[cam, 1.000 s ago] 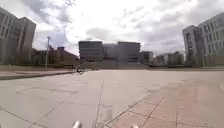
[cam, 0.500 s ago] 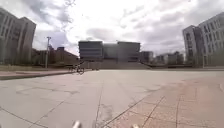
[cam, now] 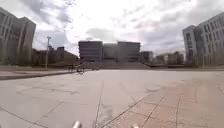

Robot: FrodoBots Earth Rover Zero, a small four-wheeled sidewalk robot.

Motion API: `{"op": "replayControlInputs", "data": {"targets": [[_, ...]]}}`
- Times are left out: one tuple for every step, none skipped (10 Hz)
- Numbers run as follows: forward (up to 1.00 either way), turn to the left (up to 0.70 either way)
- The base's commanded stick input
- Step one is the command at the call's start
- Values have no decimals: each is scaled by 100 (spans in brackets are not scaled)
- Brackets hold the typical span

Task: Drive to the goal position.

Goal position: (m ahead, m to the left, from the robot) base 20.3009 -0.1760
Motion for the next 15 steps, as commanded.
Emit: {"op": "replayControlInputs", "data": {"targets": [[6,0],[6,0],[6,0],[6,0],[6,0],[6,0],[6,0],[6,0],[6,0],[6,0],[6,0],[6,0],[6,0],[6,0],[6,0]]}}
